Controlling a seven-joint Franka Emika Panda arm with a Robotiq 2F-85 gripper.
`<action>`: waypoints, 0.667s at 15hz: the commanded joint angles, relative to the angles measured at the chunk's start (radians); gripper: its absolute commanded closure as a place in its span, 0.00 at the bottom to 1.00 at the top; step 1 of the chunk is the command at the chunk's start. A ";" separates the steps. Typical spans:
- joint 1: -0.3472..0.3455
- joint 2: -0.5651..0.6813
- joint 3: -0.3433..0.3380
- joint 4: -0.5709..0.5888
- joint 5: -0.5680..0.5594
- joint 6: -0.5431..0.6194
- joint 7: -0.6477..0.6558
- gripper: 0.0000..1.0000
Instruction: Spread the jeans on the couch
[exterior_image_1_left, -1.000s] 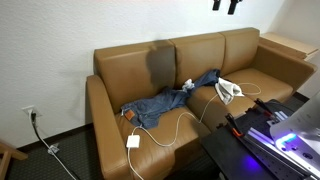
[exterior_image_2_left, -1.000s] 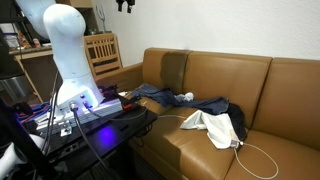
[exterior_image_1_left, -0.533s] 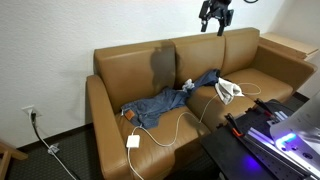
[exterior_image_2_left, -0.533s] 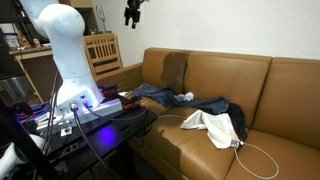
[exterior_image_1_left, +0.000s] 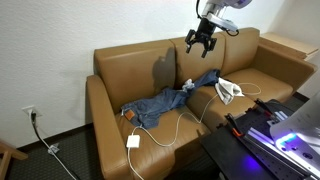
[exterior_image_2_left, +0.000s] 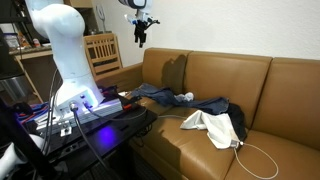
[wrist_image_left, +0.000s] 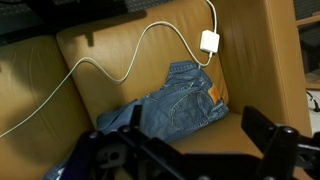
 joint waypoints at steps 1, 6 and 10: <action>-0.006 -0.002 0.005 0.003 -0.001 -0.003 0.001 0.00; -0.073 0.192 -0.049 0.091 0.254 0.015 -0.103 0.00; -0.118 0.396 -0.049 0.163 0.466 0.083 -0.147 0.00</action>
